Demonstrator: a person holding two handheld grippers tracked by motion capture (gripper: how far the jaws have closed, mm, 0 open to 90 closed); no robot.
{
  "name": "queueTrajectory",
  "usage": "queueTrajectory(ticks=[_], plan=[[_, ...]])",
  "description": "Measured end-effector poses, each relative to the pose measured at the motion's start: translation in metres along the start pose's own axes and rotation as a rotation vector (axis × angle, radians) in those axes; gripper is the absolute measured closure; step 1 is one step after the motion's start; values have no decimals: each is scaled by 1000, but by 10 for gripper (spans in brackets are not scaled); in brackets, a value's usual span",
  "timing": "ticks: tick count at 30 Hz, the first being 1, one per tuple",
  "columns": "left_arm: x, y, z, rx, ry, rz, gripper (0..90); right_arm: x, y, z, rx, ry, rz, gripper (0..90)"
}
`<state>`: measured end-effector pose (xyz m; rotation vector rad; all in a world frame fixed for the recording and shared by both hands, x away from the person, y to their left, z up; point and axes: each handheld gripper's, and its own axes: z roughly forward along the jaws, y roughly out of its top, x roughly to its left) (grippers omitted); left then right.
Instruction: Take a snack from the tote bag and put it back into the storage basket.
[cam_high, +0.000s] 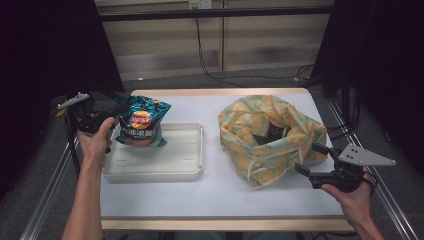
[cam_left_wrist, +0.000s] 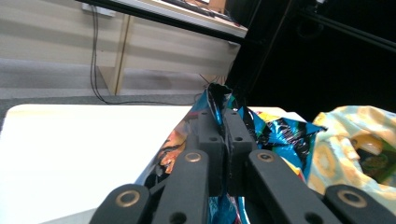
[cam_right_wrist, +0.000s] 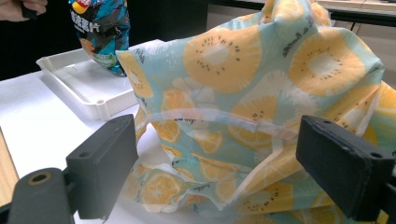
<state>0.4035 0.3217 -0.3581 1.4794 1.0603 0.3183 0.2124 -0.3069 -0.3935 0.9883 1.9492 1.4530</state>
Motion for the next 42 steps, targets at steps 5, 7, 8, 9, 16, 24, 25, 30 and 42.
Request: queueTrajectory(ticks=[5,7,8,9,16,24,25,30,42], plan=[[10,-4,3,-10,29,-25,886,-1,-1,1,5,1,-1,125],[15,-6,5,-15,52,-36,885,-2,-1,1,4,6,-2,125],[17,-6,5,-5,67,-23,884,-2,-1,1,4,10,0,125],[19,-7,5,1,83,-16,884,-2,-1,1,3,9,-1,125],[28,-9,12,22,114,3,870,-2,-2,1,5,4,-3,125],[32,0,12,54,148,56,873,-2,-2,1,8,2,-3,125],[34,3,12,37,127,37,873,-2,-2,1,7,-1,-3,125],[40,-5,15,18,123,12,846,-2,-3,2,16,9,3,125],[32,-2,4,28,197,73,384,-2,-4,2,20,10,1,125]])
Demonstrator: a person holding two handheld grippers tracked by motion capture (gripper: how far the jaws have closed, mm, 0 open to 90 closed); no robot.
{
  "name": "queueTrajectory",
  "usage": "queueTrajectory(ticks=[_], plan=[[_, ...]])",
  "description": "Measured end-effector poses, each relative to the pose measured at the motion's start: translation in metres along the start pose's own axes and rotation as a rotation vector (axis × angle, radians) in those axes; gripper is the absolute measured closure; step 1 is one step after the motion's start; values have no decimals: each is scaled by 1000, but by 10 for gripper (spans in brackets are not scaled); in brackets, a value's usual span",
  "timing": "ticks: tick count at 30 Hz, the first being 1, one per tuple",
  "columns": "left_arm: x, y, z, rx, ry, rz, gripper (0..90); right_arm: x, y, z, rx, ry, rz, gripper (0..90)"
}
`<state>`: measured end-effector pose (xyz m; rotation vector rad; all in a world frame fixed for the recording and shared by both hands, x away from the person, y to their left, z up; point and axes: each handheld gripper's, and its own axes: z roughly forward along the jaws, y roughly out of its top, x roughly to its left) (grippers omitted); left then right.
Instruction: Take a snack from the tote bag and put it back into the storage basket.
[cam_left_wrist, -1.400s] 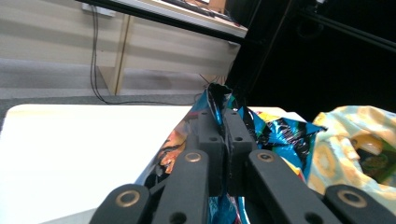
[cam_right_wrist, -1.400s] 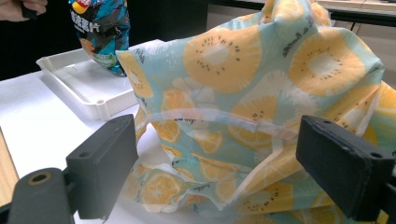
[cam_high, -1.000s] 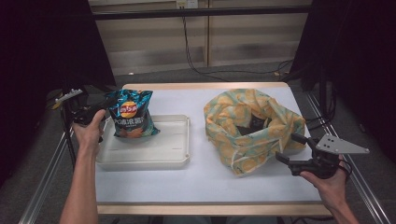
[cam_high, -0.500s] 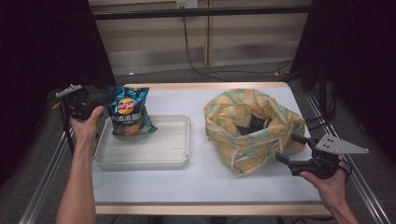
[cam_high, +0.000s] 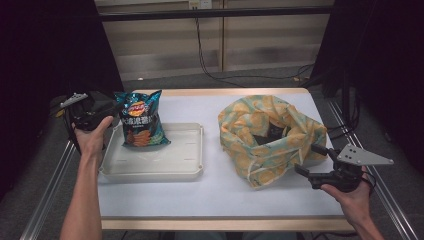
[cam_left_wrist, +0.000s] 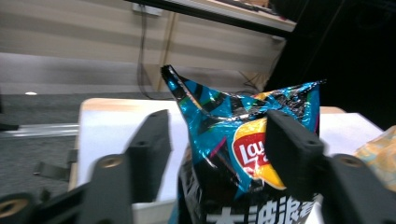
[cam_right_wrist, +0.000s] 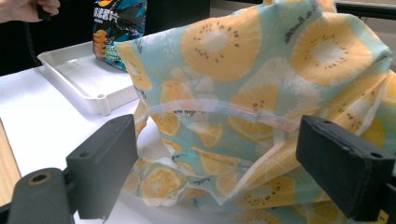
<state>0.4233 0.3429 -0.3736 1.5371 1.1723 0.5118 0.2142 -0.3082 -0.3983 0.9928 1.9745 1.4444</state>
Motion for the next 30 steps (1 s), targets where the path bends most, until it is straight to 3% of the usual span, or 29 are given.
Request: queueTrajectory(ticks=[3,5,7,9,12,13,16,18,22,26,28,30], plan=[[-4,-2,-9,-17,-4,7,281,0,1,-1,-1,4,-6,125],[-7,-6,-16,-7,-1,35,274,0,1,-1,-5,-1,-5,125],[-13,-12,-20,9,-29,69,310,0,2,-2,-4,2,-4,125],[-20,-19,-22,34,-54,107,374,0,2,-2,-5,0,-2,125],[-32,-31,-22,58,-103,139,543,-1,1,-1,1,-2,-2,125],[-35,-35,-21,65,-138,139,616,0,1,0,2,-1,-4,125],[-46,-46,-14,107,-192,170,803,1,0,1,4,4,-8,125],[-48,-53,-9,132,-231,161,896,2,1,2,7,5,-8,125],[-53,-62,0,191,-245,195,900,1,0,2,10,2,-4,125],[-59,-66,7,223,-263,196,875,1,-1,3,12,9,-7,124],[-64,-73,16,284,-258,236,858,2,-1,4,15,9,-6,125],[-67,-76,21,306,-266,242,851,3,-1,5,22,9,-8,124]])
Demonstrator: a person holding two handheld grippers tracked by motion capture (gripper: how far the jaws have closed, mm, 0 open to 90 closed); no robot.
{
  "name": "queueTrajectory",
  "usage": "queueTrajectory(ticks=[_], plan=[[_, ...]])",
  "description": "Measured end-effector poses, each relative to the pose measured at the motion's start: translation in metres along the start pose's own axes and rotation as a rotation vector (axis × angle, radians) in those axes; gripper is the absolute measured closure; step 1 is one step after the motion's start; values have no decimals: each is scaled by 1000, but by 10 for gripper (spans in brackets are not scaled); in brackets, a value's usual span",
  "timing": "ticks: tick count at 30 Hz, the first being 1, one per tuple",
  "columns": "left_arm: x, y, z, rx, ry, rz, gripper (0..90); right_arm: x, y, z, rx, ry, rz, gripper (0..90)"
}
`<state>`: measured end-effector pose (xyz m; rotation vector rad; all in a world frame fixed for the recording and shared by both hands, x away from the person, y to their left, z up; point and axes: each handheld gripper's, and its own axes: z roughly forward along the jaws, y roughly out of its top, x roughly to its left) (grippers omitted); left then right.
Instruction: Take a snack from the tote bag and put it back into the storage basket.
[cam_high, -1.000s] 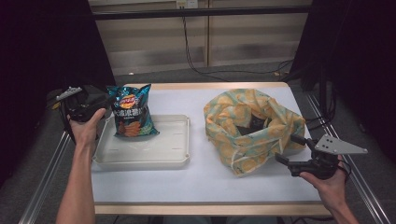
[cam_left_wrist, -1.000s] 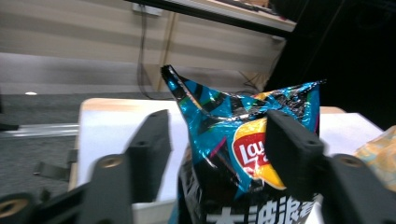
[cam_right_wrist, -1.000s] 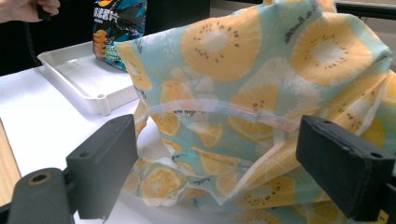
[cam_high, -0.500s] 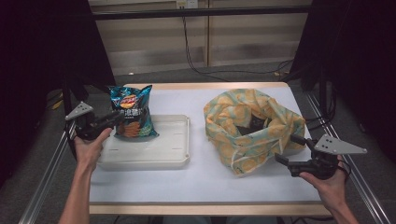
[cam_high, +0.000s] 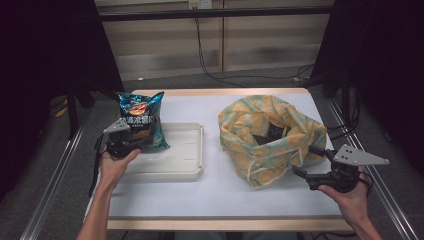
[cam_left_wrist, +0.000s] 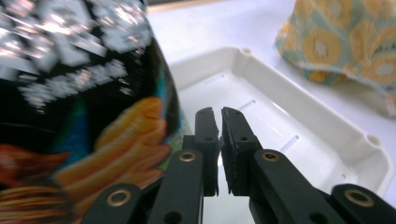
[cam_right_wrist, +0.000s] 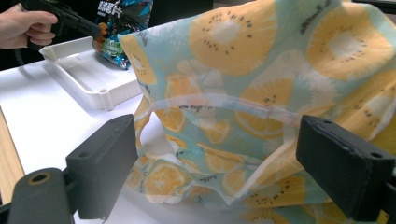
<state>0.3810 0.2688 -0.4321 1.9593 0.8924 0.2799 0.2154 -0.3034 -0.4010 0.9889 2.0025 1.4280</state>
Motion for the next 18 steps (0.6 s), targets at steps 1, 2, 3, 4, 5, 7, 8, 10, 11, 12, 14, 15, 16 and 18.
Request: queueTrajectory(ticks=[1,2,3,4,5,7,8,10,11,12,14,15,16,18], plan=[[-1,0,3,18,-6,7,838,0,0,0,1,3,0,124],[-3,0,7,33,-7,15,826,0,0,1,2,3,0,124],[-4,0,10,50,-7,21,804,0,0,1,-1,7,2,124],[-4,0,12,55,-2,28,794,0,0,2,-1,8,3,124],[-4,1,15,62,0,29,788,0,0,2,0,8,3,124],[-1,1,18,62,18,14,776,0,0,2,1,6,5,124],[-1,1,18,62,18,14,774,0,0,2,1,10,-2,124],[3,2,21,70,34,-4,768,1,0,2,1,9,2,124],[4,2,22,67,35,-10,768,1,0,2,2,9,0,124],[4,2,23,71,42,-14,768,1,0,2,3,6,0,124],[6,2,24,65,46,-28,753,0,-1,3,2,10,1,124],[6,2,25,68,54,-27,746,0,-1,3,4,10,5,124],[6,2,25,71,64,-28,737,1,-1,2,5,6,6,124],[7,2,25,69,72,-32,735,0,-1,2,8,7,2,124]])
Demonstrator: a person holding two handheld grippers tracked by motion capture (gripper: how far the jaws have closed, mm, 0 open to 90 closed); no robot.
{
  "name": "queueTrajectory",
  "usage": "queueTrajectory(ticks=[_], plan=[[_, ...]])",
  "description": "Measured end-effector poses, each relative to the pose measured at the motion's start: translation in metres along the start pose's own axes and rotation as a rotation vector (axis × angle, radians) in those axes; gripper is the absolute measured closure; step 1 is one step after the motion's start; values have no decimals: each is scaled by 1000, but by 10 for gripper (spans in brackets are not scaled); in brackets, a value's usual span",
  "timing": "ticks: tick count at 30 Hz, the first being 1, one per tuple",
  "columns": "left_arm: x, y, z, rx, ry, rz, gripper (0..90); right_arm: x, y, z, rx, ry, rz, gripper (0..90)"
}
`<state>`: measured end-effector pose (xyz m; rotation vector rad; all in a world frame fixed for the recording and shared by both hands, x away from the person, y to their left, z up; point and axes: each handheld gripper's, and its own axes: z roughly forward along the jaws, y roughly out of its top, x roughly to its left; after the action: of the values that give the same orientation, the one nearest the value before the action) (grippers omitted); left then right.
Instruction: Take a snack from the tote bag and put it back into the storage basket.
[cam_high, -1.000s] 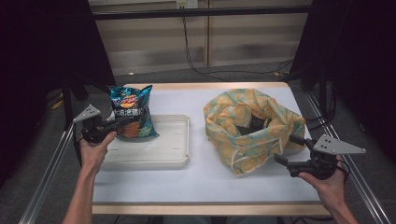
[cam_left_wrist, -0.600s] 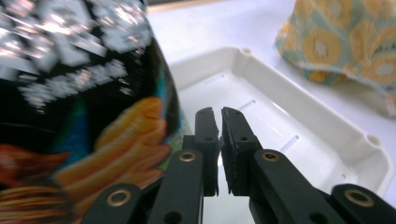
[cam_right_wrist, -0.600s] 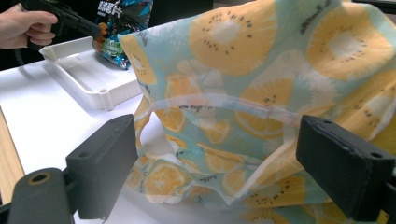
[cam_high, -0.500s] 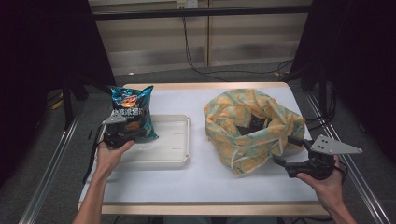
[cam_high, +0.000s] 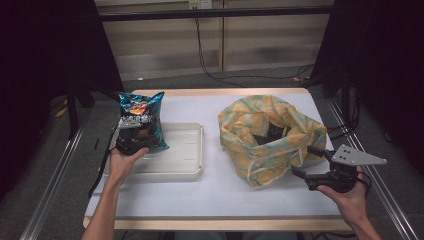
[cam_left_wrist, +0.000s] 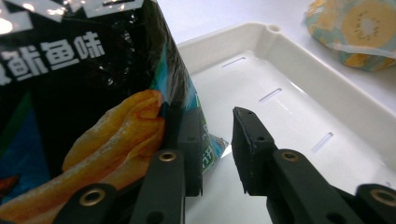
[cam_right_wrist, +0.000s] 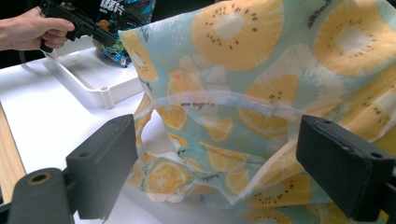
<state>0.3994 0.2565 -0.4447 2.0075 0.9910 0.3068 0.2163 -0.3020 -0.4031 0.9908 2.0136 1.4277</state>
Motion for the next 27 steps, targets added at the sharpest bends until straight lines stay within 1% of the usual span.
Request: queueTrajectory(ticks=[2,6,8,9,10,12,14,15,17,19,20,21,22,23,25,26,27], plan=[[1,0,-2,6,19,-3,725,0,0,0,-2,-5,-1,124],[2,-1,-3,2,23,-7,699,0,0,0,-2,2,1,124],[0,-1,-3,-1,19,-9,681,0,0,0,0,0,1,124],[-1,-1,-3,-2,16,-4,680,0,0,0,0,1,0,124],[-1,-2,-4,-11,0,0,678,0,0,0,-1,1,3,124],[-3,-1,-8,-23,-7,1,680,0,1,-1,1,-3,-1,125],[-5,-1,-14,-44,-32,-3,679,-1,1,-1,-4,-7,8,126],[-6,-1,-17,-48,-38,3,678,-2,1,-2,-5,-10,9,132],[-10,-2,-25,-70,-57,5,673,-3,2,-3,-7,-10,8,149],[-15,-4,-34,-98,-67,6,666,-4,3,-4,-14,-14,12,170],[-15,-4,-34,-98,-67,6,652,-5,4,-4,-10,-16,11,179],[-20,-6,-43,-129,-81,-1,639,-6,5,-4,-14,-15,13,200],[-23,-7,-47,-147,-76,0,639,-6,6,-4,-16,-13,16,216],[-27,-8,-51,-157,-73,8,637,-7,7,-4,-16,-10,17,231],[-35,-10,-58,-166,-77,28,624,-8,11,-5,-22,-9,13,247],[-35,-10,-58,-166,-77,28,618,-8,11,-5,-22,-9,13,247],[-42,-12,-65,-174,-69,41,608,-9,16,-6,-34,-9,24,257]])
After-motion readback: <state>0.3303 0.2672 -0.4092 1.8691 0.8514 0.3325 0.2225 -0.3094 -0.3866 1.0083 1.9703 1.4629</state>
